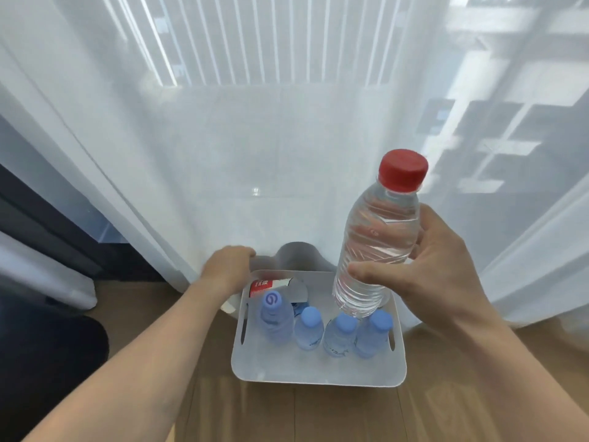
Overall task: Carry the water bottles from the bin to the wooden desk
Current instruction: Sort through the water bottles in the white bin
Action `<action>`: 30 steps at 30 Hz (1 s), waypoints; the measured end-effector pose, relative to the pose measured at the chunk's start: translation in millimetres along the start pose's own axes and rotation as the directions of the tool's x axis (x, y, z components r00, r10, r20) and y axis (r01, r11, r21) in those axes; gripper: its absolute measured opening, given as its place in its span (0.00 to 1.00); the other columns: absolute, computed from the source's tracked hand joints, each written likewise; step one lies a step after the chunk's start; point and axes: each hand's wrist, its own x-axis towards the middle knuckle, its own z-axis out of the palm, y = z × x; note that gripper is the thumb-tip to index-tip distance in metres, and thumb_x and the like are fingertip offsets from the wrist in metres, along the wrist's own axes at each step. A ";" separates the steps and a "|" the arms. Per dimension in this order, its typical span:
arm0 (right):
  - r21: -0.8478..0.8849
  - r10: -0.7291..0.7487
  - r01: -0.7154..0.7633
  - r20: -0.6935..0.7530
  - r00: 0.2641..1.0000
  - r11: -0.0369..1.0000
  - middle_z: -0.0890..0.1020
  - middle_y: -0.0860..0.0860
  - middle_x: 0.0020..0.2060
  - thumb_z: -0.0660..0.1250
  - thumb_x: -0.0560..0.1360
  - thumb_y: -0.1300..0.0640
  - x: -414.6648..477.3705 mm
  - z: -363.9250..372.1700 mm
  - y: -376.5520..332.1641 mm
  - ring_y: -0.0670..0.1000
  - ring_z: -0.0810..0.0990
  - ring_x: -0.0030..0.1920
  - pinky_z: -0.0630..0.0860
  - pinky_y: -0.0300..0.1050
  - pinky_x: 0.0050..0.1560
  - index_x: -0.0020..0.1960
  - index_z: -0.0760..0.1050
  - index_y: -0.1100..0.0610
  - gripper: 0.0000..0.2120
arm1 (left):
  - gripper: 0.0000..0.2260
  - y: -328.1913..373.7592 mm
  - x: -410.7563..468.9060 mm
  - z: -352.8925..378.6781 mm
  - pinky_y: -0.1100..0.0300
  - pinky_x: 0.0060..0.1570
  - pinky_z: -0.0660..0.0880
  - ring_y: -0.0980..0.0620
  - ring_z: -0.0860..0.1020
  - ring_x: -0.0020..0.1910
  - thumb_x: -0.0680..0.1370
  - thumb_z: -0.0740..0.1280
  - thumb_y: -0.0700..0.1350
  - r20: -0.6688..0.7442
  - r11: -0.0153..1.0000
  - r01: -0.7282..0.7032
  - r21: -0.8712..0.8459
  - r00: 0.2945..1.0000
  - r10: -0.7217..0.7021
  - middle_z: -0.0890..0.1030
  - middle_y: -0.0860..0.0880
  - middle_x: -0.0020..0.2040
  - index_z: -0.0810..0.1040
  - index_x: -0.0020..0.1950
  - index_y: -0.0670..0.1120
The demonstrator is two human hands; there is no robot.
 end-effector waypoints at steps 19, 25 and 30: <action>0.009 0.132 -0.131 -0.038 0.991 0.991 0.75 0.53 0.63 0.72 0.68 0.66 12.0 -17.4 12.2 0.51 0.77 0.61 0.75 0.45 0.57 0.68 0.67 0.52 0.32 | 0.21 109.0 -48.3 -38.1 0.51 0.52 0.75 0.48 0.79 0.49 0.64 0.75 0.53 -0.135 0.828 -0.364 -0.426 0.931 0.340 0.82 0.50 0.49 0.76 0.54 0.49; -0.005 0.132 -0.132 -0.046 0.990 0.991 0.82 0.49 0.51 0.67 0.72 0.66 6.7 -38.9 15.3 0.45 0.82 0.47 0.79 0.33 0.42 0.58 0.74 0.49 0.18 | 0.18 105.1 -20.4 18.2 0.54 0.48 0.76 0.47 0.77 0.45 0.64 0.76 0.49 0.050 0.863 -0.228 -0.451 0.959 0.280 0.78 0.50 0.45 0.73 0.49 0.50; -0.016 0.110 -0.112 -0.093 0.990 0.994 0.83 0.46 0.47 0.67 0.73 0.63 2.3 -53.9 19.8 0.43 0.81 0.41 0.76 0.29 0.36 0.54 0.76 0.48 0.14 | 0.18 109.5 -10.7 40.5 0.60 0.43 0.70 0.50 0.75 0.44 0.64 0.77 0.46 0.087 0.865 -0.188 -0.466 0.963 0.256 0.77 0.51 0.43 0.72 0.48 0.50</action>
